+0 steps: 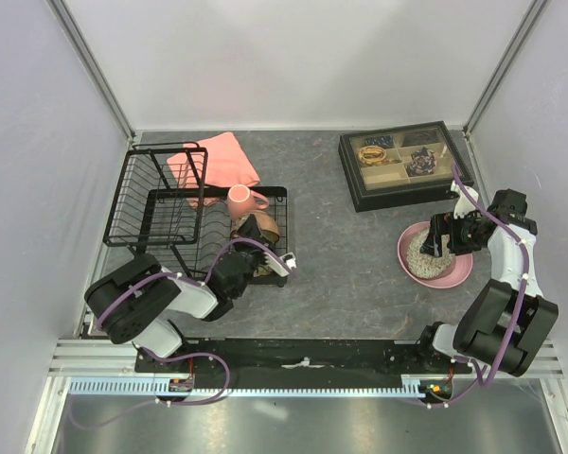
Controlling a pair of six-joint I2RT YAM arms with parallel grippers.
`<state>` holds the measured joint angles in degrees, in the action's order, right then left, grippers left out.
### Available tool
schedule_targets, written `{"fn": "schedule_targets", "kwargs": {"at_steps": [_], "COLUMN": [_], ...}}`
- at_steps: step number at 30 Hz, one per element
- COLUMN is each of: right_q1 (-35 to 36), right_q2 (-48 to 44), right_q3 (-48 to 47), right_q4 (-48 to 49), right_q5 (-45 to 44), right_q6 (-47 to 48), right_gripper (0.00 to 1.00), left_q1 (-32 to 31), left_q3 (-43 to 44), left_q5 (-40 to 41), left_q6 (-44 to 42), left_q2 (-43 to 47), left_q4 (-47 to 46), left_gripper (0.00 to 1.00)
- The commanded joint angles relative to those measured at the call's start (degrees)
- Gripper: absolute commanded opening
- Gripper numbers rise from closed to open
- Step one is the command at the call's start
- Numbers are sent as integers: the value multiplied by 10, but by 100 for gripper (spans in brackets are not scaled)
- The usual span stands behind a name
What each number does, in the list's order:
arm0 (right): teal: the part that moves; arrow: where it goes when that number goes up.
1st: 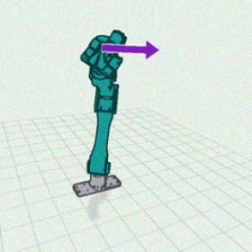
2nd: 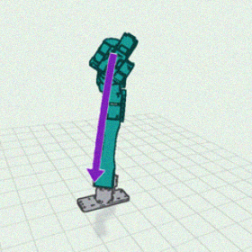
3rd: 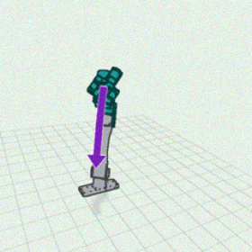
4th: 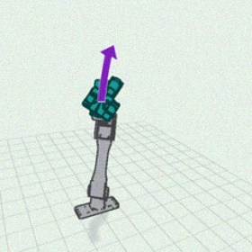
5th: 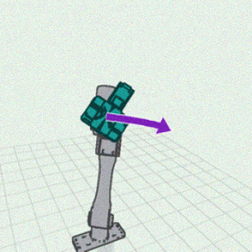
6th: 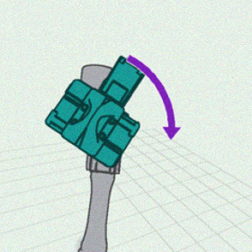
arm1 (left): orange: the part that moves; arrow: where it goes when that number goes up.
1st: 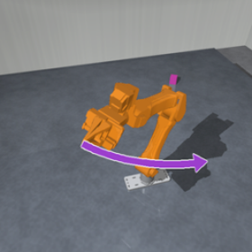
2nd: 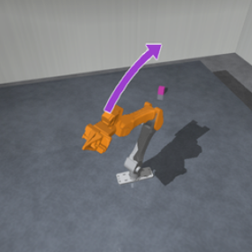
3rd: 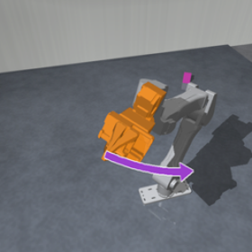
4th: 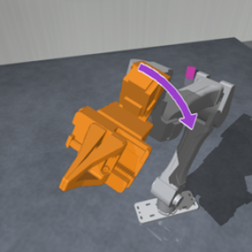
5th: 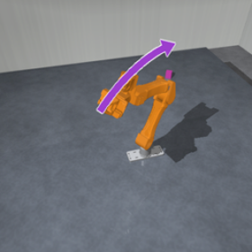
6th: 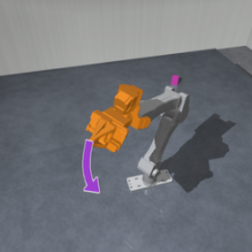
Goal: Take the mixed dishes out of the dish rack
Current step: Pick up the bowl from the dish rack.
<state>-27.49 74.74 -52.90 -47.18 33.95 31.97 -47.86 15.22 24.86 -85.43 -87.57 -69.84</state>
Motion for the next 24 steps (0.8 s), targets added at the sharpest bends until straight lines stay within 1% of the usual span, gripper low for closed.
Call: {"fn": "schedule_targets", "kwargs": {"at_steps": [1,24], "right_q1": [3,3], "right_q2": [1,1], "right_q3": [-6,-6], "right_q4": [9,6], "right_q5": [-1,-2], "right_q6": [8,10], "right_gripper": [94,94], "left_q1": [4,9], "left_q3": [36,61], "left_q5": [-9,-28], "left_q6": [-35,-62], "left_q2": [10,16], "left_q4": [-255,-254], "left_gripper": [2,2]}}
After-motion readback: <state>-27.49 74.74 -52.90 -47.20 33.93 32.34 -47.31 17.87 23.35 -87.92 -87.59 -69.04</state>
